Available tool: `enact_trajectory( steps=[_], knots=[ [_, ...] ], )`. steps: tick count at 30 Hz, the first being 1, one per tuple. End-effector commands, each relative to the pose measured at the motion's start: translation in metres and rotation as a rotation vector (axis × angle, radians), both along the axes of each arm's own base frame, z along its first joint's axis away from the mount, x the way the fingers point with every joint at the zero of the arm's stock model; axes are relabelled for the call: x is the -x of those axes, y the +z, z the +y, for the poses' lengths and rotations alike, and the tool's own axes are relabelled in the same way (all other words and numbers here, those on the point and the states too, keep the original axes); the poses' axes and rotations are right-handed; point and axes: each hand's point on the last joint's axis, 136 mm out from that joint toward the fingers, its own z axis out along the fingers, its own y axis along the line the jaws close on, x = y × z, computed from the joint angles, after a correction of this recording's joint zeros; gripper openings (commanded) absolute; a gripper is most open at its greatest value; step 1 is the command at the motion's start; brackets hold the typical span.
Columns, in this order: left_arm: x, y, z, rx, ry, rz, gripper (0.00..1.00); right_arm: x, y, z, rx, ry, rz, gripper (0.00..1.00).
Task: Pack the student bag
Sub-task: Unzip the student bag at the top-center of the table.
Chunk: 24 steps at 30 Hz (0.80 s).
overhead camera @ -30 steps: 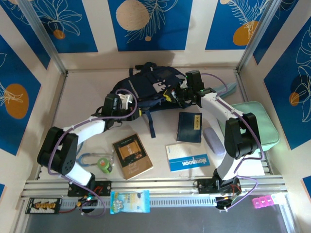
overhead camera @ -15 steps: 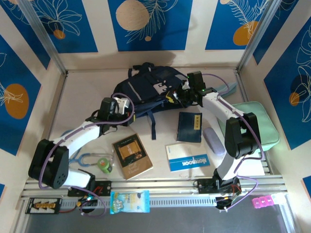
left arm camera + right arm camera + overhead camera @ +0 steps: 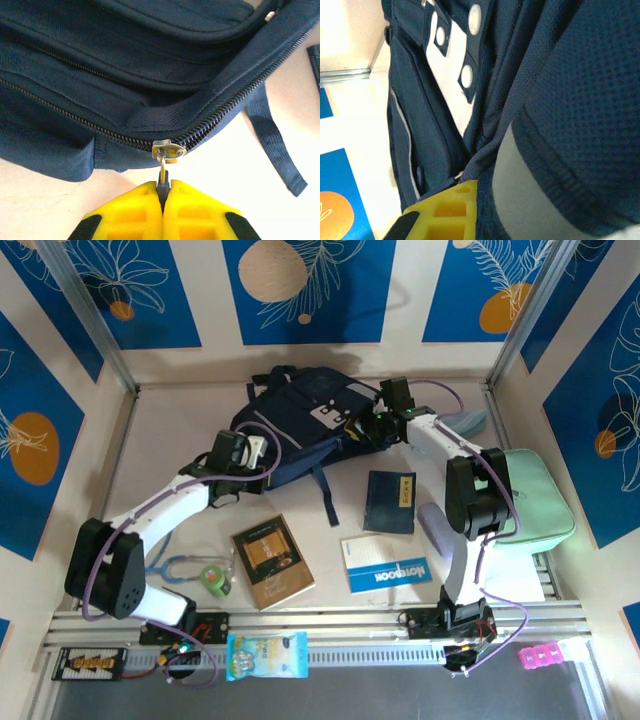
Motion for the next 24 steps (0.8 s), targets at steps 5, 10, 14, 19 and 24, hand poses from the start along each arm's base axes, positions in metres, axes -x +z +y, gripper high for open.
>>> enact_trajectory(
  steps=[5,10,14,19,24],
  knots=[
    [0.014,0.033,-0.042,-0.010,-0.155,0.016,0.00,0.000,0.051,-0.058,0.096,-0.174,-0.120,0.44],
    [0.009,0.044,-0.085,0.015,-0.226,0.051,0.00,0.040,0.057,-0.089,0.053,-0.263,-0.044,0.58],
    [0.012,0.032,-0.109,-0.018,-0.300,0.102,0.00,0.075,0.056,-0.079,-0.011,-0.256,0.004,0.71],
    [0.020,0.024,-0.128,-0.017,-0.355,0.147,0.00,0.102,0.039,-0.050,-0.109,-0.240,0.093,0.73],
    [0.023,0.019,-0.134,-0.019,-0.364,0.168,0.00,0.112,0.015,-0.021,-0.106,-0.208,0.182,0.74]
  ],
)
